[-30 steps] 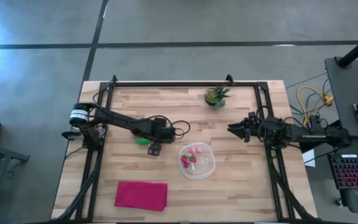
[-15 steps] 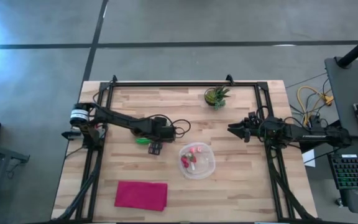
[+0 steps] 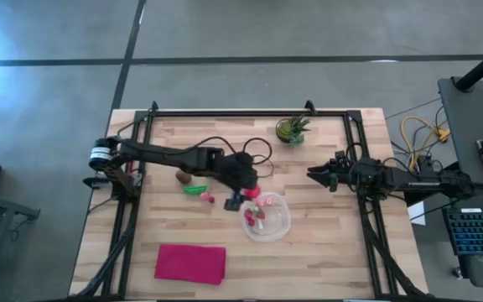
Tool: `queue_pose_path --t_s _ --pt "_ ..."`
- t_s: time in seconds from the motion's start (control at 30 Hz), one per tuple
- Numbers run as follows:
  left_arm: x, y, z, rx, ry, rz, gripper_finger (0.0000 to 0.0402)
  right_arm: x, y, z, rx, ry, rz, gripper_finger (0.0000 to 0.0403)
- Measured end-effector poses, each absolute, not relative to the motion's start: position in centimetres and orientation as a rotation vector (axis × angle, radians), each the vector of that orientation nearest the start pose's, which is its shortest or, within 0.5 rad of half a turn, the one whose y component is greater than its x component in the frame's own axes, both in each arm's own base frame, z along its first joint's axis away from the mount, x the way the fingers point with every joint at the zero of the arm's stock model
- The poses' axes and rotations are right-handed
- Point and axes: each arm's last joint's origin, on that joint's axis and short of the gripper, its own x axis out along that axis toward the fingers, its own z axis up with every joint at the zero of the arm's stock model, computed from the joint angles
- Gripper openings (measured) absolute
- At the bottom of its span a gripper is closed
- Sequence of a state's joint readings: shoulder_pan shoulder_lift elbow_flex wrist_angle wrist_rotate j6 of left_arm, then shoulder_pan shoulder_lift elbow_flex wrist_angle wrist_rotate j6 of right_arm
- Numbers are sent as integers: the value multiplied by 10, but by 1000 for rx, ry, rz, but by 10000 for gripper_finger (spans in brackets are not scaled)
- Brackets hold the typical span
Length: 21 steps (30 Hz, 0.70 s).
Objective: Pick and placing Produce into tupperware
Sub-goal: Put the tomato into the container, then put the corn into the container
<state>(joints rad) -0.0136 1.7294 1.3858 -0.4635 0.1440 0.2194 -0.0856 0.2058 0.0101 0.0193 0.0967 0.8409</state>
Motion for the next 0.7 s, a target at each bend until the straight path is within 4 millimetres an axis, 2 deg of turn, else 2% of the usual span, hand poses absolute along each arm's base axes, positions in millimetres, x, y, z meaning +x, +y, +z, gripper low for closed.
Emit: queue_pose_path --t_s 0.2,0.43,0.57,0.7 --pt "398 -27 266 157 626 -318 247 108 -12 152 850 89 -247 242" --pt "419 -38 228 41 730 -280 264 109 -12 150 873 103 -256 242" --pt "423 -45 228 31 730 -262 283 110 -12 149 896 110 -263 242" --pt "418 -43 227 23 802 -216 302 110 -12 148 916 114 -267 242"
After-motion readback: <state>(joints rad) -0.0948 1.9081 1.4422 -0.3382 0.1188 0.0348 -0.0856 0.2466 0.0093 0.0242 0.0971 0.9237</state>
